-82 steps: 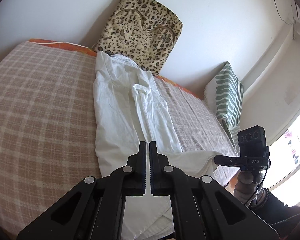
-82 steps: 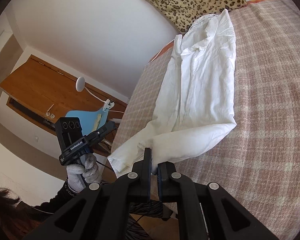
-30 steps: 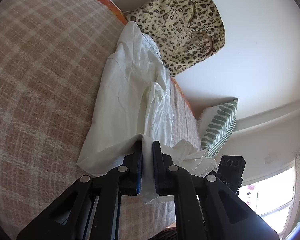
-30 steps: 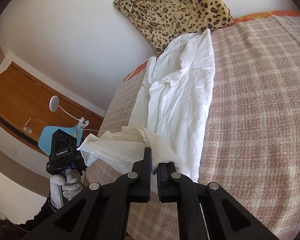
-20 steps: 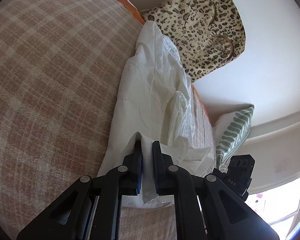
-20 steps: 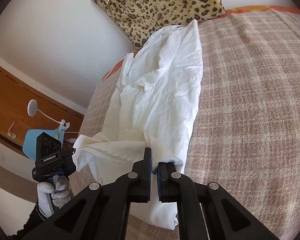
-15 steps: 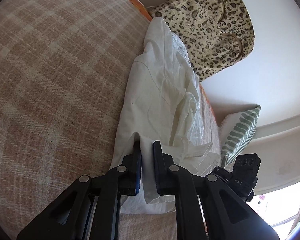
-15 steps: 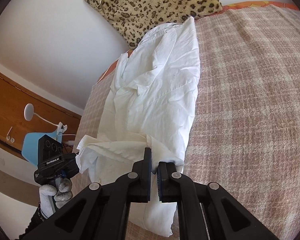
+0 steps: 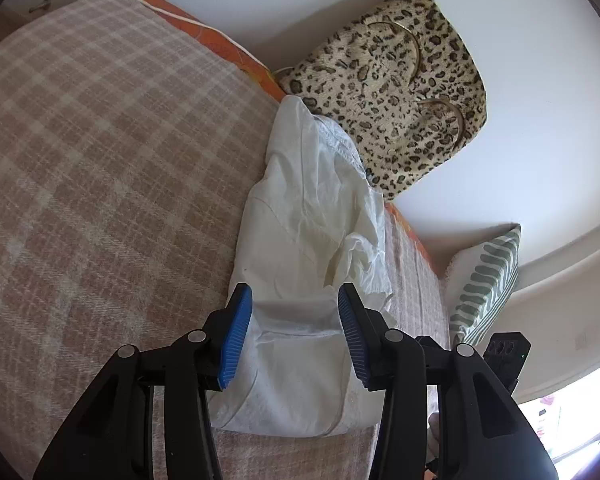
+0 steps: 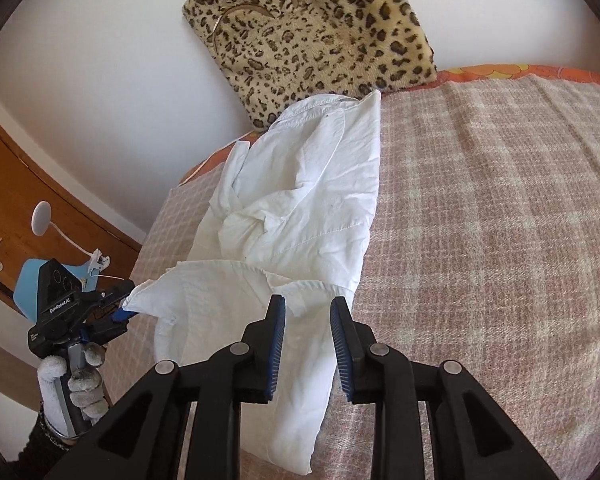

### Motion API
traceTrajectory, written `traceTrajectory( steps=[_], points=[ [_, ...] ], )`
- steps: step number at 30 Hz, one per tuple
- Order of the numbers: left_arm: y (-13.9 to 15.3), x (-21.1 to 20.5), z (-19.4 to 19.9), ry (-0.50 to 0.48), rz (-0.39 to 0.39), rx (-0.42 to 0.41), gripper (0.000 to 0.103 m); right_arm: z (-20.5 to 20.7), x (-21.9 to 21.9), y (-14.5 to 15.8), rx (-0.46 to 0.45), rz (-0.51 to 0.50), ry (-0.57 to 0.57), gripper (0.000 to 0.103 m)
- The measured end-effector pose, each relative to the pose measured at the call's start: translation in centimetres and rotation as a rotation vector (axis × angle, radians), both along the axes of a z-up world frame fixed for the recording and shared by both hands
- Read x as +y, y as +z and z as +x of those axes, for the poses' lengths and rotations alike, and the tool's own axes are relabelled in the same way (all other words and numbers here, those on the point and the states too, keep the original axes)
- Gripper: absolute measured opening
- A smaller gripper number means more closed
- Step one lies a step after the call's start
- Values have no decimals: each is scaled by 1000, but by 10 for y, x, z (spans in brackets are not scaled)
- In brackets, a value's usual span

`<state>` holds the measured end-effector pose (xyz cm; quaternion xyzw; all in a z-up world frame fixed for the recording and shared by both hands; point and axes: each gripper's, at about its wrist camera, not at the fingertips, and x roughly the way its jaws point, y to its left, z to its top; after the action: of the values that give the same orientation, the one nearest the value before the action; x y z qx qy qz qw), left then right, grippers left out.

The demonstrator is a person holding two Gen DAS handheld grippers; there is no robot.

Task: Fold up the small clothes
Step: 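Lay the folded hem down and open both grippers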

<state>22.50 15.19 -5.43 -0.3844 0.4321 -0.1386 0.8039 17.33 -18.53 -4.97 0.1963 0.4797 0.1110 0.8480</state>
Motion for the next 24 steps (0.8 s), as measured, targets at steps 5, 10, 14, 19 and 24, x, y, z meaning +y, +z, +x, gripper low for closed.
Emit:
traceTrajectory(
  steps=[5, 10, 14, 19, 24],
  points=[
    [24, -28, -18, -105, 127, -127, 43, -18, 21, 18, -44, -58, 85, 29],
    [22, -76, -20, -282, 219, -156, 43, -42, 18, 7, -12, -57, 106, 33],
    [6, -95, -13, -340, 219, -108, 43, -66, 4, -11, 21, 32, 178, 34],
    [9, -119, -13, -405, 219, -122, 43, -84, 7, -28, 32, 55, 244, 35],
    [-2, -134, -8, -425, 266, -105, 43, -78, 14, -36, 34, 42, 267, 37]
  ],
)
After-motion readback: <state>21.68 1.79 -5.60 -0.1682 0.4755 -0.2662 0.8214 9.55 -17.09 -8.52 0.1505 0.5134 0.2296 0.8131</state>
